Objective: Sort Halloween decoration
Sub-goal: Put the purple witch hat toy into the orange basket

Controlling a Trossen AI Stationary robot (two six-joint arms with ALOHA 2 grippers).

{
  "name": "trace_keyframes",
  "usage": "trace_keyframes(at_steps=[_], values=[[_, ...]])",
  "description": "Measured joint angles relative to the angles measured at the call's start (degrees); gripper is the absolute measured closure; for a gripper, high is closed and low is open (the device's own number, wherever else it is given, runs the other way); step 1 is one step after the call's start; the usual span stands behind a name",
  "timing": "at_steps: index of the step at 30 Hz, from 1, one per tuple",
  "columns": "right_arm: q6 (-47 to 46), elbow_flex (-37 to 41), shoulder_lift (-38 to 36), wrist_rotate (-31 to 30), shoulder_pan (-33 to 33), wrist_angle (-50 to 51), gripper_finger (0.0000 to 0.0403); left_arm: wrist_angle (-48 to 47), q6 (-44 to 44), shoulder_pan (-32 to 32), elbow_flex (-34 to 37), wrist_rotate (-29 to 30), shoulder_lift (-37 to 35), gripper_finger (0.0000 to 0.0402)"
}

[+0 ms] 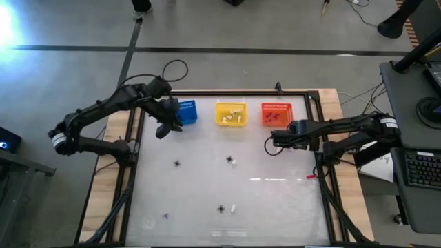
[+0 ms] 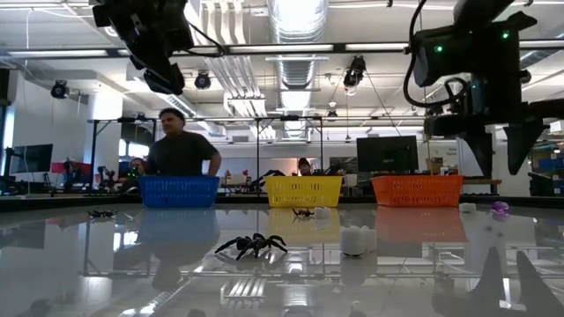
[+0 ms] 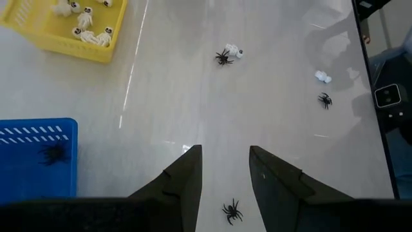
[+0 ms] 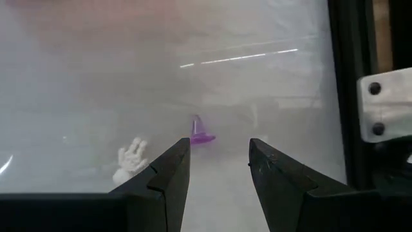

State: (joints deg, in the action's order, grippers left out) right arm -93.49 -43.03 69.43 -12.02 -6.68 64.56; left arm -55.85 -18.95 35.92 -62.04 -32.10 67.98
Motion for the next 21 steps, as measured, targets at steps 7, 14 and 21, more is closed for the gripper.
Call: trace_keyframes(at_steps=[7,14,21], values=[[0.3,3.9,0.0,-2.3,-0.3,-6.7,0.0252,1.2,0.2,0.0,0.0,0.0,0.2,0.029],[0.5,8.1,0.0,-1.8,-1.5,-12.5,0.0252,1.7,1.5,0.0,0.0,0.0,0.2,0.029],[-0.3,10.7,0.0,-1.1,-1.5,-16.1,0.0252,2.2,2.2,0.0,0.0,0.0,0.2,0.029]])
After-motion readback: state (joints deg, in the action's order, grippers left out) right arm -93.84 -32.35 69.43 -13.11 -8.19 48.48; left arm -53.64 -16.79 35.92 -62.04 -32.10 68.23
